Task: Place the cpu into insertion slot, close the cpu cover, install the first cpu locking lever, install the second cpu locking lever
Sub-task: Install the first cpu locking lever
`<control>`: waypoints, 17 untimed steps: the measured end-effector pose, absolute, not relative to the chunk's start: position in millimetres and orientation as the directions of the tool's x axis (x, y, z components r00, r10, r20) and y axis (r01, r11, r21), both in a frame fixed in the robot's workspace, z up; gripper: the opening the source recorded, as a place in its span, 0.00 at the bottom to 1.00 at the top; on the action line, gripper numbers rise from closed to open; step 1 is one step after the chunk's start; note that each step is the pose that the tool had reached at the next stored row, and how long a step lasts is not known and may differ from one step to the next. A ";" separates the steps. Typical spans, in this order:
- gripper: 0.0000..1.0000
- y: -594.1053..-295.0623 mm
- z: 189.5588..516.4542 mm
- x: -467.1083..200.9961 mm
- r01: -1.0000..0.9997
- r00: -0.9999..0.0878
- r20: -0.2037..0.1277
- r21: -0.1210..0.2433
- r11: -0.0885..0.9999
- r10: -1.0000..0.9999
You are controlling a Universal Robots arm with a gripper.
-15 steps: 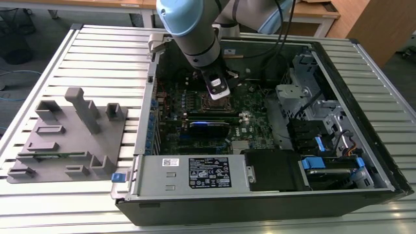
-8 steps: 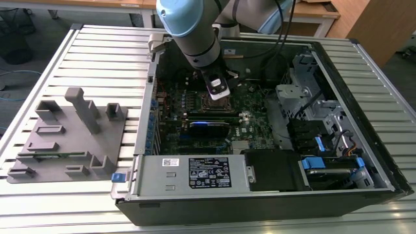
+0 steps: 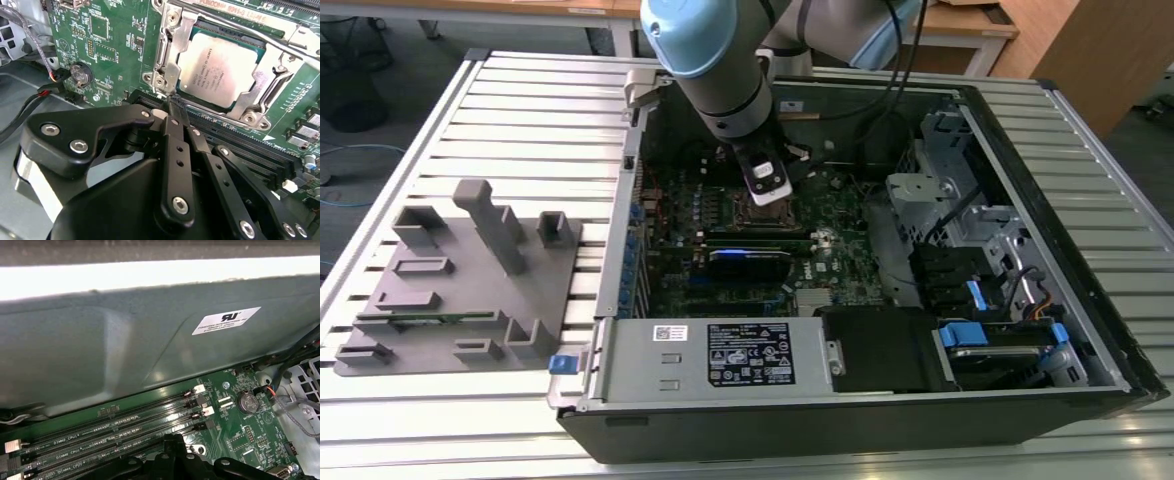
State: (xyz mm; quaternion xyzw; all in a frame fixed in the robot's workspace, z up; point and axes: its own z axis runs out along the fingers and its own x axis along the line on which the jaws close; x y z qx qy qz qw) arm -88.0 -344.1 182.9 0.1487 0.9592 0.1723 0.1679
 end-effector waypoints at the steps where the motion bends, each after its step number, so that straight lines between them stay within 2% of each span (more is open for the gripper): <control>1: 0.11 -344.1 182.9 -88.0 0.227 -0.899 -0.270 0.381 0.896 0.343; 17: 0.11 -344.4 185.2 -88.0 0.227 -0.899 -0.268 0.389 0.893 0.346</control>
